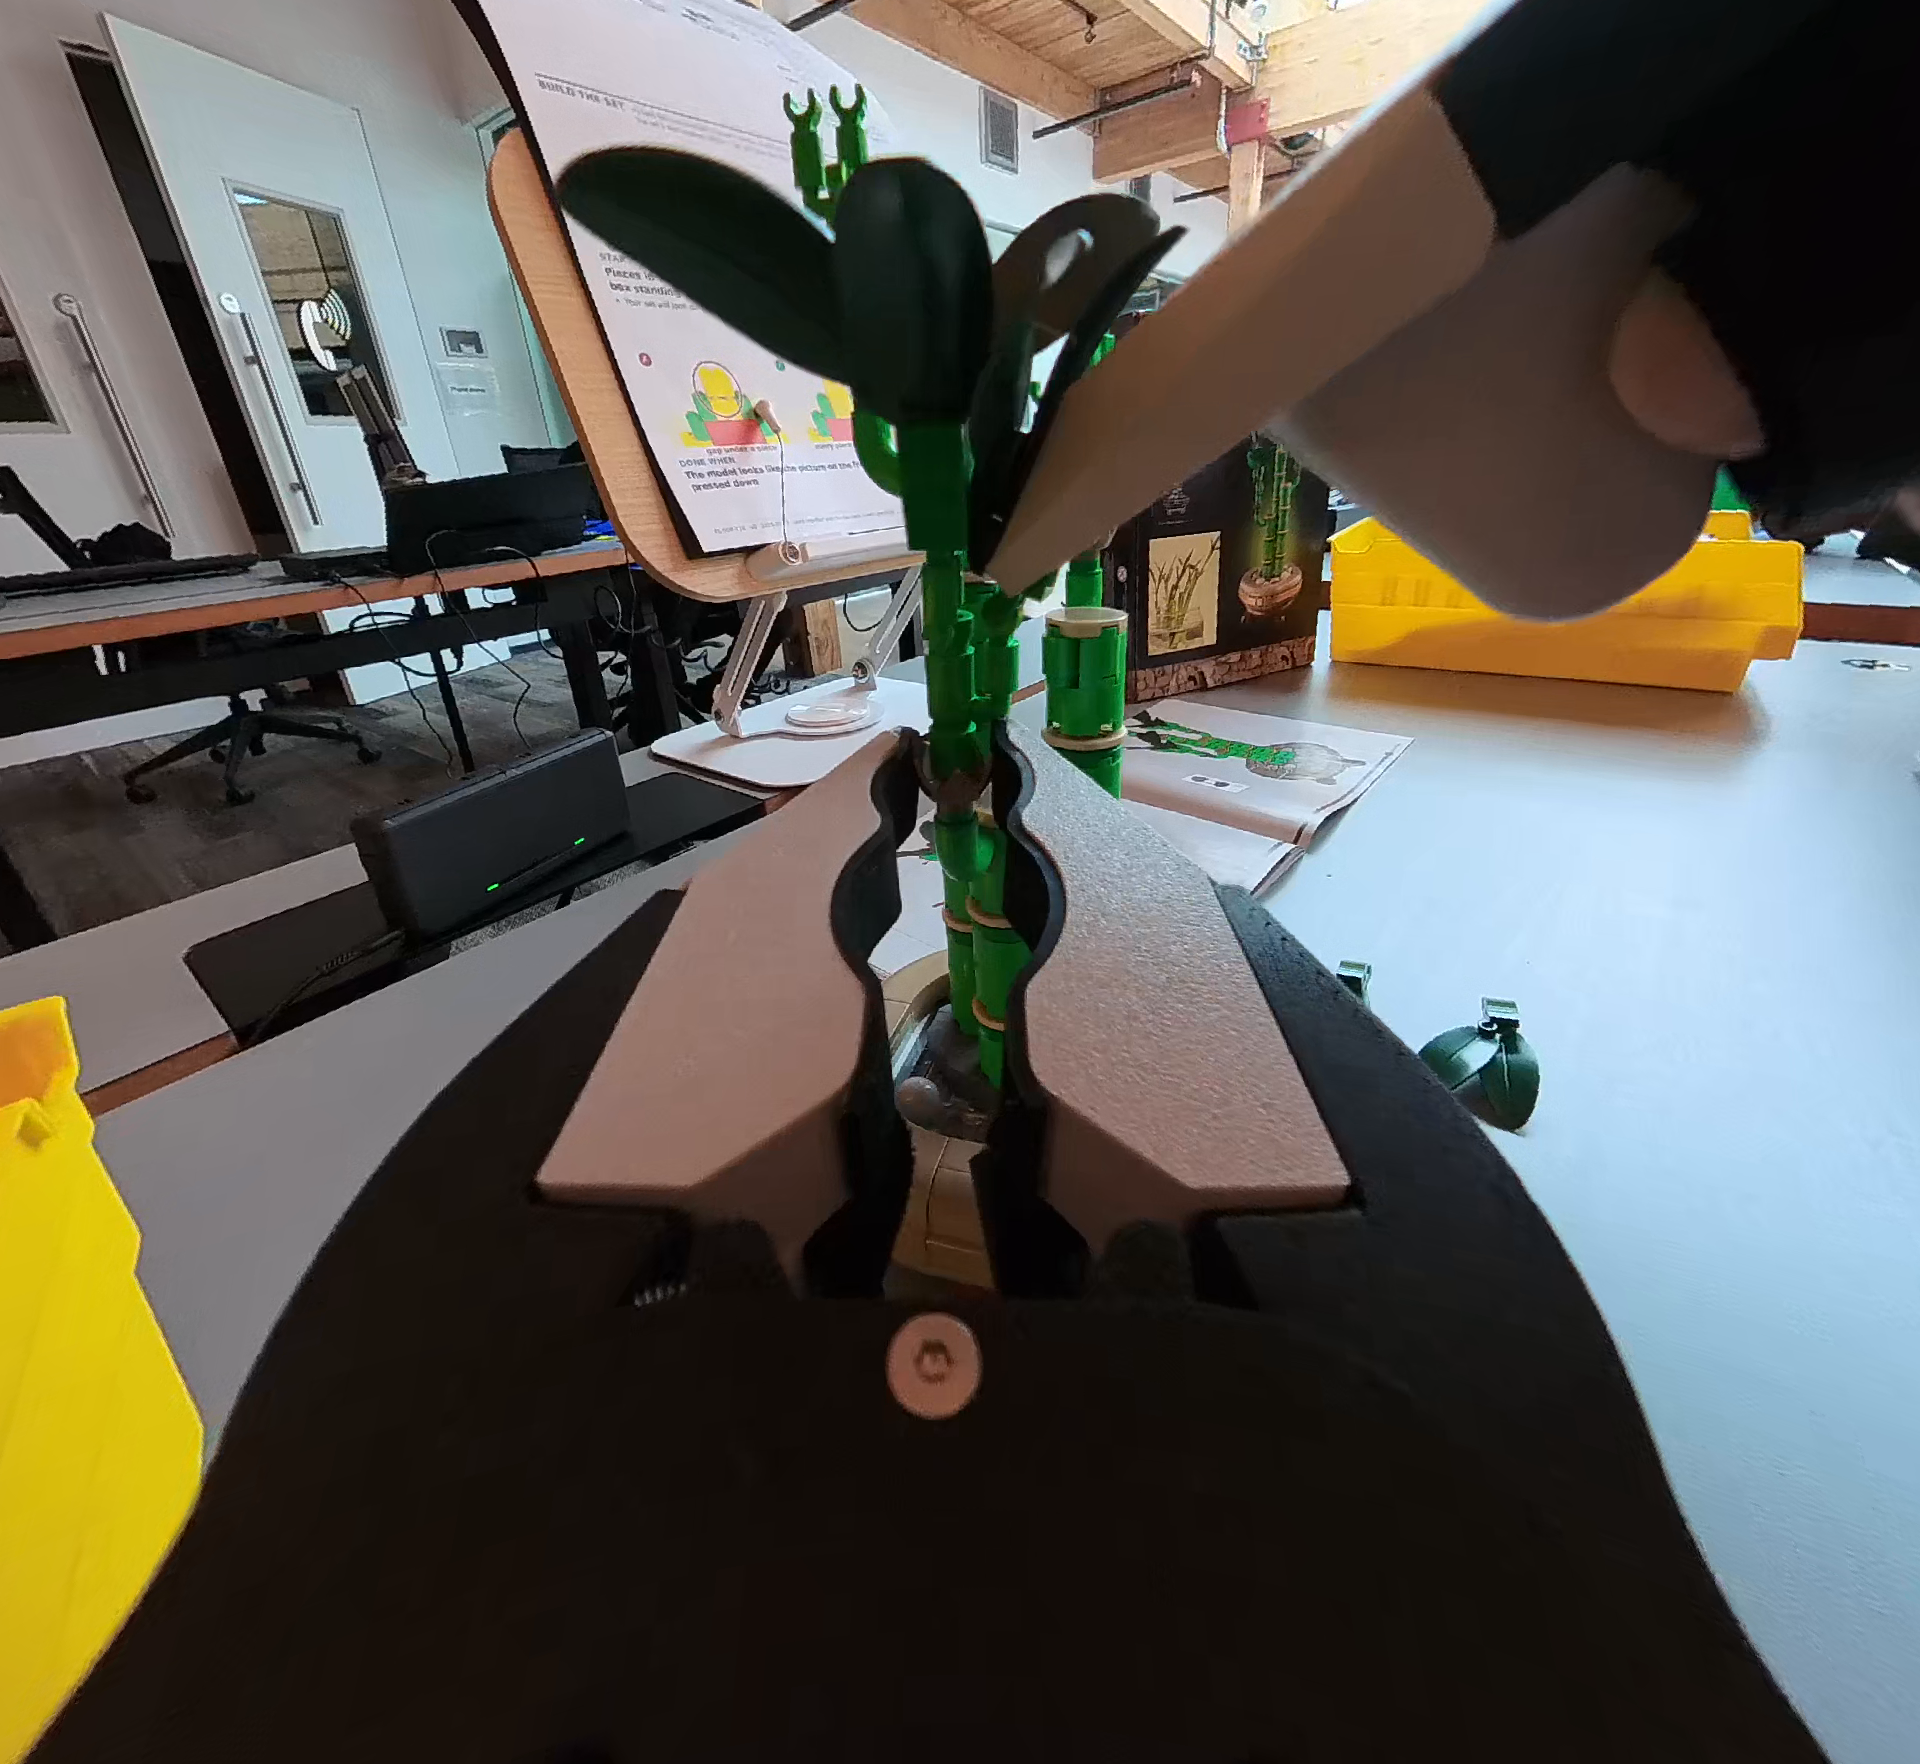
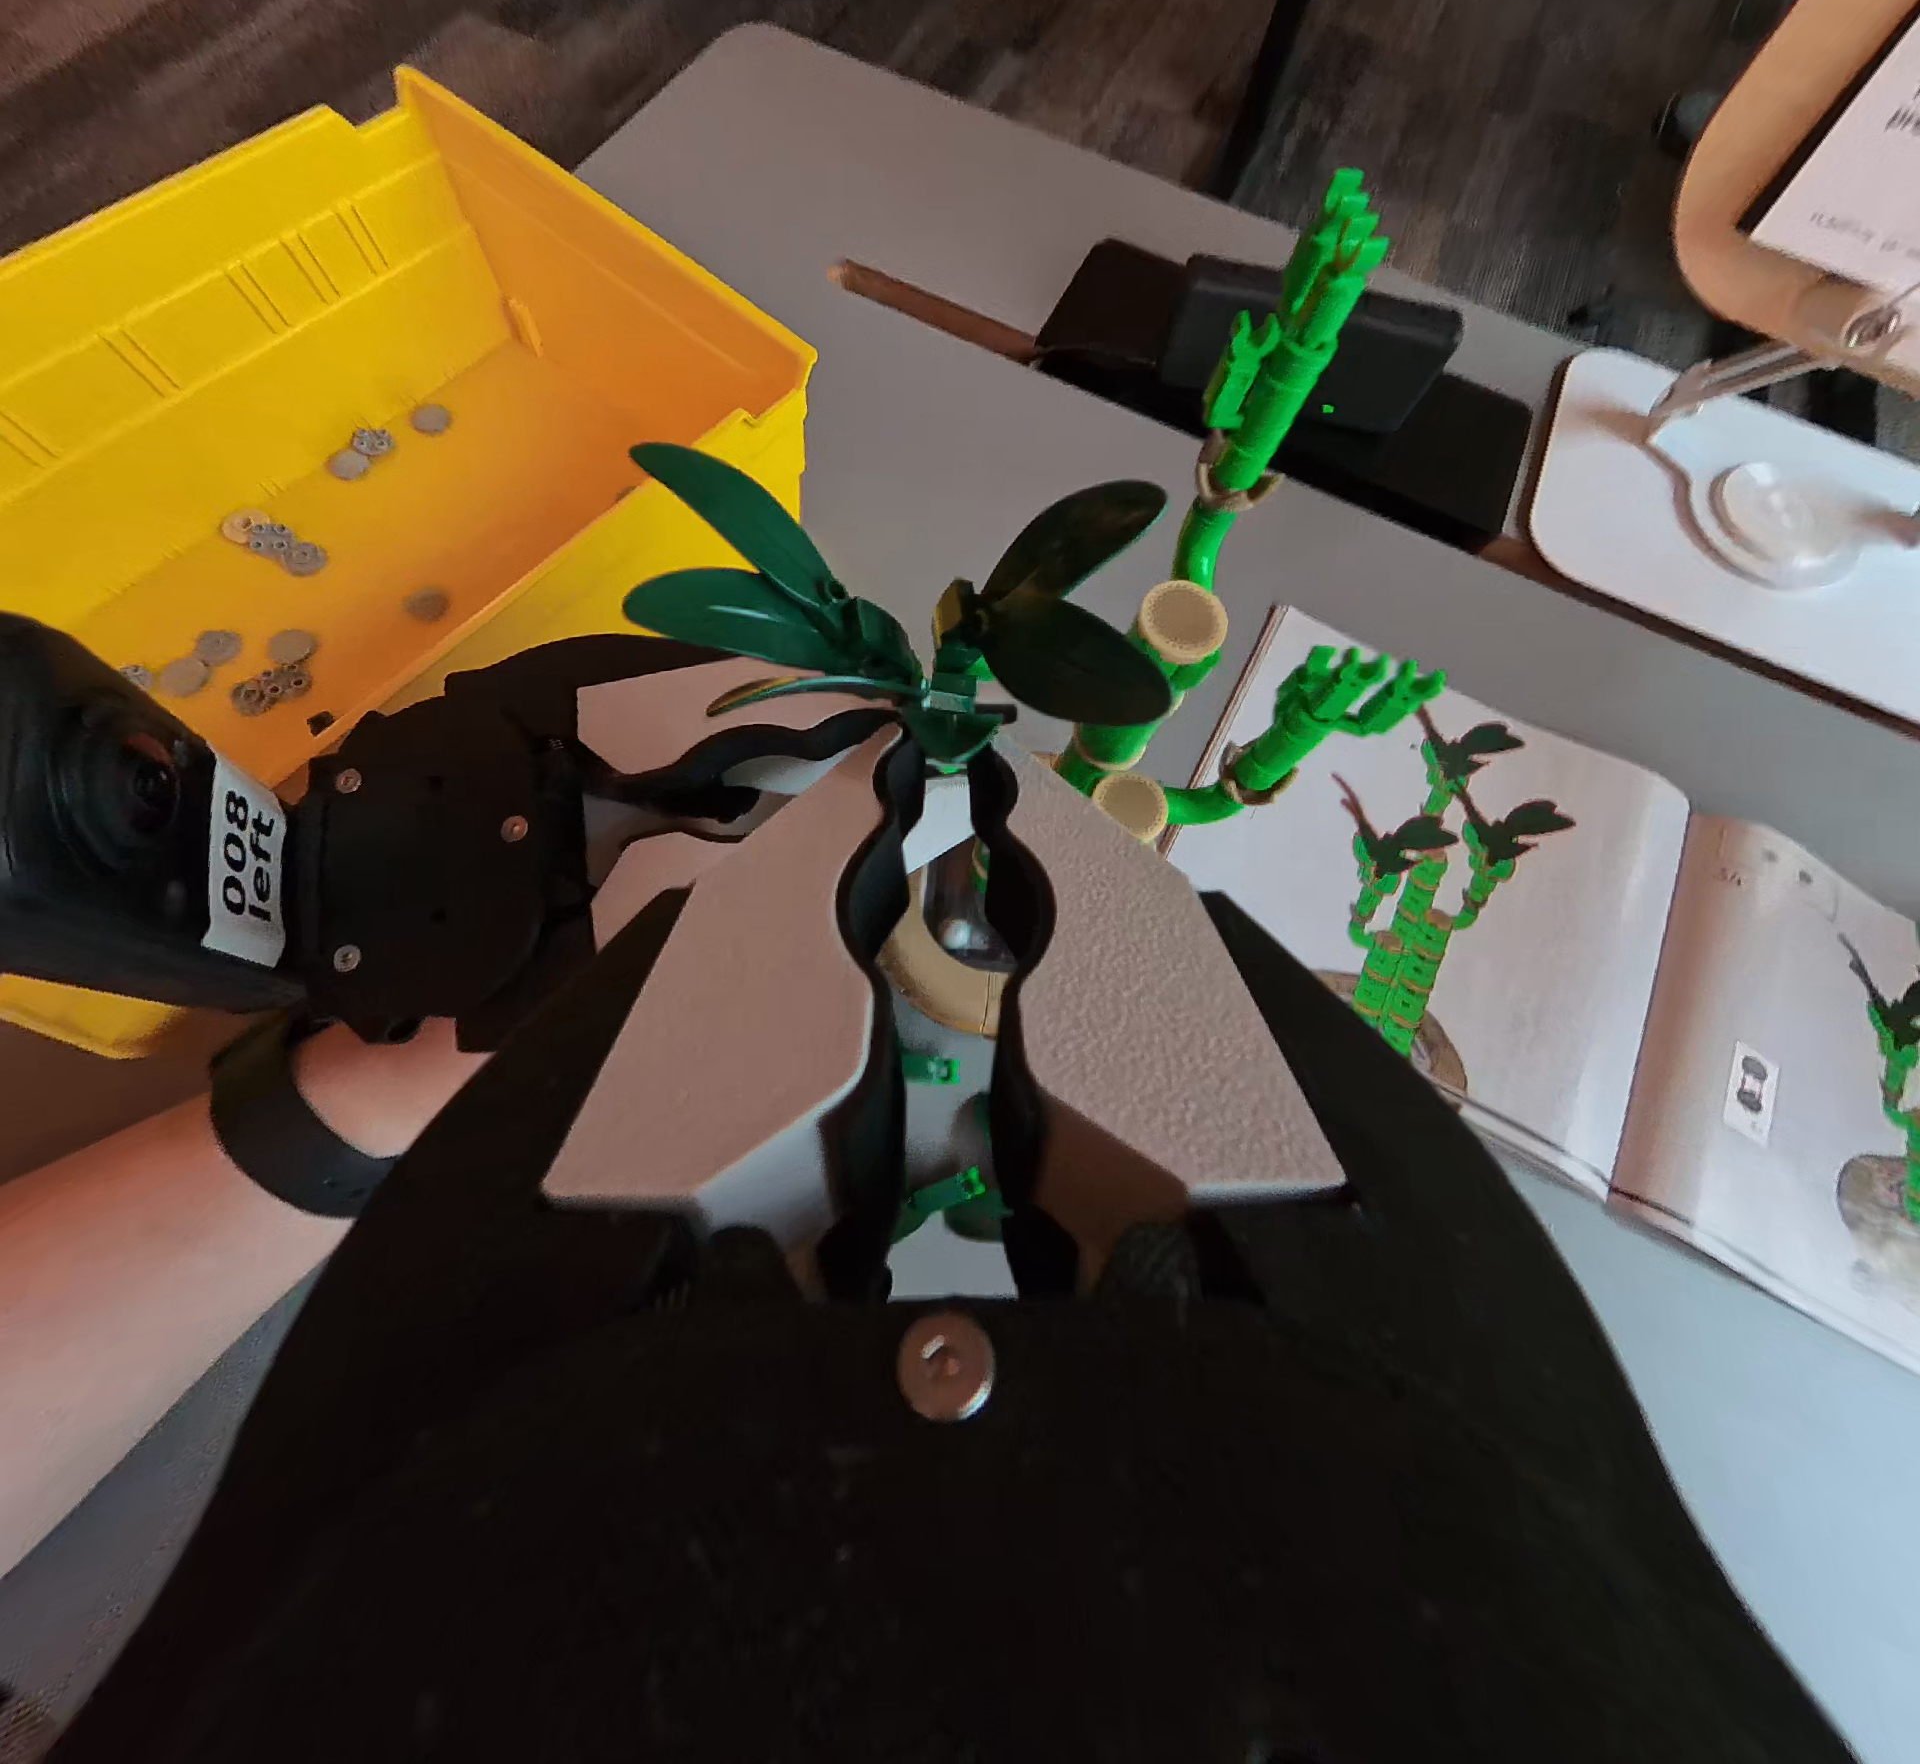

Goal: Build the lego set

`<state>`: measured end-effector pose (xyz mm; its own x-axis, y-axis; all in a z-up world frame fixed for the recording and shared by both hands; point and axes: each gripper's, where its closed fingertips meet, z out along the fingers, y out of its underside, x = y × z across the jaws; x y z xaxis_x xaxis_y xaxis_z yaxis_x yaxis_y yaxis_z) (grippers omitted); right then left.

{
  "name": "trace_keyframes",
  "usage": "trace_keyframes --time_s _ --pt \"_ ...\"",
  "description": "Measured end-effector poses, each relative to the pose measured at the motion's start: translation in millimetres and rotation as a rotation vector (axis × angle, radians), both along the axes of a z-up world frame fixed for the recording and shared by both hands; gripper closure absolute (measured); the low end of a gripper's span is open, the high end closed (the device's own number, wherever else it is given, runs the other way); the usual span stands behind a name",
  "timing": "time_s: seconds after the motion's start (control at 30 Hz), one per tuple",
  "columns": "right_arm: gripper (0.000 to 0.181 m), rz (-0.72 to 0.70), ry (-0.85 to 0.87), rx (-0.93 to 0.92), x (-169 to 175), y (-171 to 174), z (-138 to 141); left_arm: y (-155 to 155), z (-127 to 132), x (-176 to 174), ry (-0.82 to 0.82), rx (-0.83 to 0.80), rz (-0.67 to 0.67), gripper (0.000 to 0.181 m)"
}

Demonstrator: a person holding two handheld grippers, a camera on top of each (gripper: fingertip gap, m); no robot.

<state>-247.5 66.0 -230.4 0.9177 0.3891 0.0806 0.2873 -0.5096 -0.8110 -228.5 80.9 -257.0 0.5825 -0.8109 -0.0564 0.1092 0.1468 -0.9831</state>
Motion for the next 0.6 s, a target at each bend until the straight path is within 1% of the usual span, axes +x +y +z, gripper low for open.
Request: trace_keyframes --time_s 0.1,0.33,0.47,0.6 --pt "0.174 0.034 -0.018 0.087 -1.6 0.7 0.6 0.7 -0.2 -0.8 -0.002 -0.003 0.002 0.17" --pt "0.174 0.049 0.055 0.213 1.0 -0.1 1.8 0.1 0.0 0.0 0.005 0.004 0.009 0.17" --pt "0.174 0.054 0.016 0.308 -0.3 -0.9 2.2 0.2 -0.1 -0.3 0.002 0.001 0.006 0.17" --pt "0.174 0.074 0.018 0.356 0.3 -2.1 2.3 -0.4 0.0 -0.1 0.001 0.005 0.004 0.17"
